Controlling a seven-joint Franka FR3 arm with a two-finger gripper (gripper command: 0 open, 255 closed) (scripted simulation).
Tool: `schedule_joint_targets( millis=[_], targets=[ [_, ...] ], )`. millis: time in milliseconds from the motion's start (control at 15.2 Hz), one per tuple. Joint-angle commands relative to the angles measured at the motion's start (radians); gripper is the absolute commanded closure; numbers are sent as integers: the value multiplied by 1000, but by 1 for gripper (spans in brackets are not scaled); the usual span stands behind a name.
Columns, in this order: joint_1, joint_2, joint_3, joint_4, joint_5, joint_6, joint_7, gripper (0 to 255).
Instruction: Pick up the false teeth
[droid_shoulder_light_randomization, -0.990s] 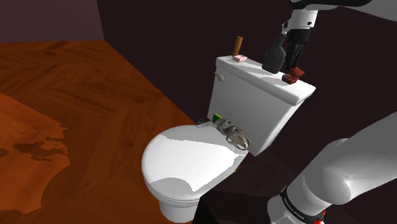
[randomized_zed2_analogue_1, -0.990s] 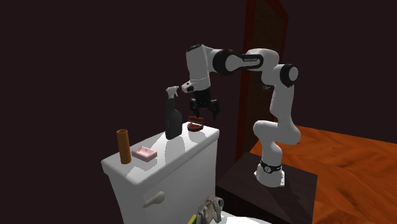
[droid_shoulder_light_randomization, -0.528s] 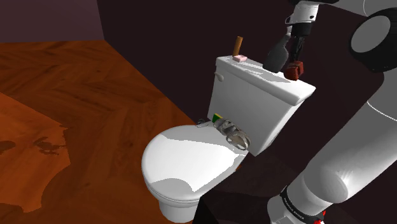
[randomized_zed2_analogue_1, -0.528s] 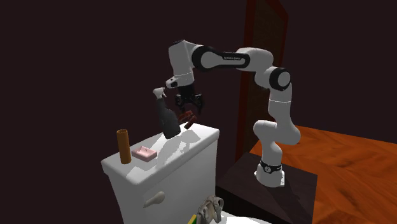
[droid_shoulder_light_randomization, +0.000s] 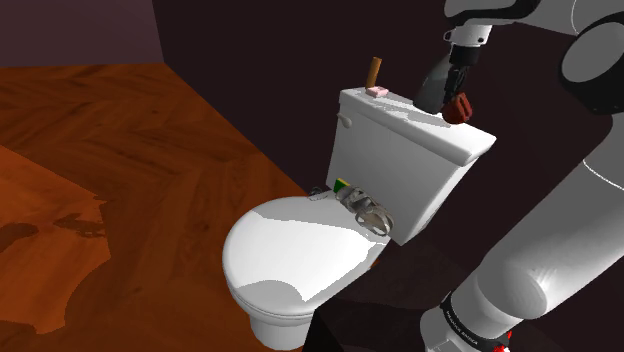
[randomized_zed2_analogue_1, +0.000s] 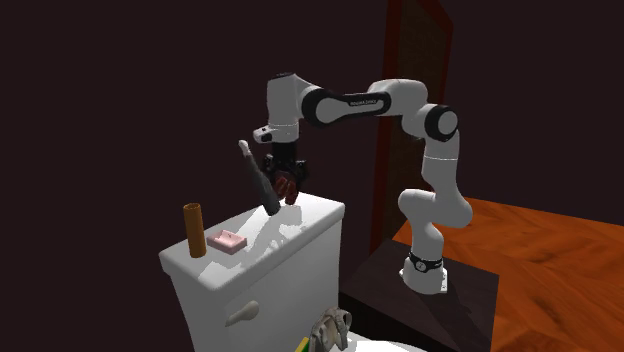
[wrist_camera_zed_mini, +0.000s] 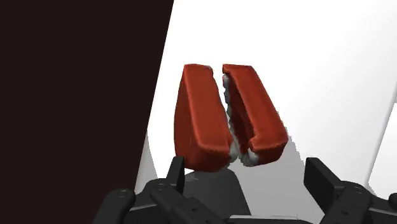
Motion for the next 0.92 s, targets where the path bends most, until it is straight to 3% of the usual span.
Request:
schedule_joint_targets(
  millis=[0,264,462,528,858],
  targets=[
    [-5,10,-6,-32,4,-186,-10,255],
    [-5,-20,-5,-51,-11,-191,-7,255],
    [5,-113,16,-140,-58,-184,32,255],
    [4,19,-4,18,11,-229,-4,255],
    [-2,40,-5,107,18,-299,-21,255]
  ],
)
